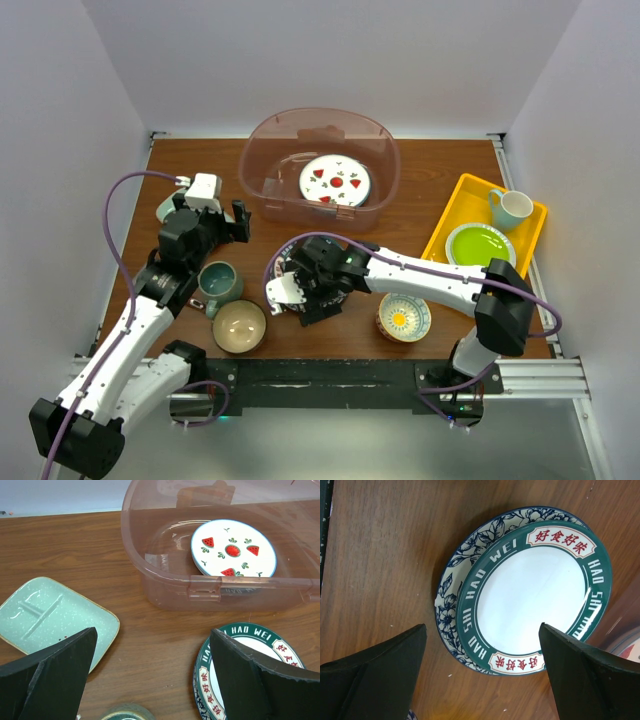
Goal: Place the mixed dishes into the plastic bin
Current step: Pick up the plate at the center of the board.
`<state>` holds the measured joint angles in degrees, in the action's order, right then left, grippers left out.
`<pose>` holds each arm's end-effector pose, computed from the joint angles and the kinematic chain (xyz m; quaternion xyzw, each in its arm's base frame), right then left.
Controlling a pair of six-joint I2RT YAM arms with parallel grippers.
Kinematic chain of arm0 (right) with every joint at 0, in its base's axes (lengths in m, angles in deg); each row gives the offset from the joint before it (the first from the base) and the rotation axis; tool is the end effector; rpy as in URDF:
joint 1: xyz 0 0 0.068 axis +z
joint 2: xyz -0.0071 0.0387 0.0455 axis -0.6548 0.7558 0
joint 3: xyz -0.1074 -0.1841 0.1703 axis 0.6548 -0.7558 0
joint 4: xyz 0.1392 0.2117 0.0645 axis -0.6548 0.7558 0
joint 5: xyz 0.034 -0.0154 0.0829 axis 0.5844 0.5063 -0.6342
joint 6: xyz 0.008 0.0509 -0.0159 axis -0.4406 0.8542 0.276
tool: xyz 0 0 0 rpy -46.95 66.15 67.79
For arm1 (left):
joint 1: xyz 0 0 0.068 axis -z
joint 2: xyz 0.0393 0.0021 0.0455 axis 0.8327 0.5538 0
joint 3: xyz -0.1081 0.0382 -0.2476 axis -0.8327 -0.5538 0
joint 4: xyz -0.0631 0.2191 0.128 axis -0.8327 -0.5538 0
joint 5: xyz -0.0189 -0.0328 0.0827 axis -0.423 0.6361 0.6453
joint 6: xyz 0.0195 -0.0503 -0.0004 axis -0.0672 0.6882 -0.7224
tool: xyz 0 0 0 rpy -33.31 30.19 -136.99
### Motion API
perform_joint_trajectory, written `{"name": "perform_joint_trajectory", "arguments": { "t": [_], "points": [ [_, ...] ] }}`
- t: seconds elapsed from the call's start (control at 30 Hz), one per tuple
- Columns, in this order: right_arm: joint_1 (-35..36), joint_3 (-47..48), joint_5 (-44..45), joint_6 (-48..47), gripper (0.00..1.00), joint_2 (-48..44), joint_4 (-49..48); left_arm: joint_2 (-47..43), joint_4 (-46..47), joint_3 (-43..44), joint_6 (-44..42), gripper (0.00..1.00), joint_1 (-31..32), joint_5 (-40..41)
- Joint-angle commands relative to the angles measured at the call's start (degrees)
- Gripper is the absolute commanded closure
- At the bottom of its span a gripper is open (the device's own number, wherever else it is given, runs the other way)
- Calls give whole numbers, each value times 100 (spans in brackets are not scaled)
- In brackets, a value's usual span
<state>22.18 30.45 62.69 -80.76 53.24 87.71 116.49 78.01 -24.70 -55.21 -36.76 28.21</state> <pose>0.1505 0.3053 0.2475 -0.8121 0.5198 0.0832 0.2518 0.1857 -0.0602 0.3172 0.0213 0.7834 -0.0925 0.6143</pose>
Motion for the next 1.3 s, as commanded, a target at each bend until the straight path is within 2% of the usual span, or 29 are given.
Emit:
{"name": "perform_joint_trajectory", "arguments": {
  "t": [0.0,0.5,1.0,1.27],
  "points": [
    [63,-42,129,47,2,9,-165,-14,168,3,-110,0,-37,43],
    [81,-297,428,117,2,272,-595,-22,151,3,-119,0,-28,43],
    [63,-605,894,284,21,685,-1194,-49,124,-6,-119,0,-28,61],
    [63,-500,657,241,22,563,-861,-49,124,-6,-111,0,-28,61]
  ]
}}
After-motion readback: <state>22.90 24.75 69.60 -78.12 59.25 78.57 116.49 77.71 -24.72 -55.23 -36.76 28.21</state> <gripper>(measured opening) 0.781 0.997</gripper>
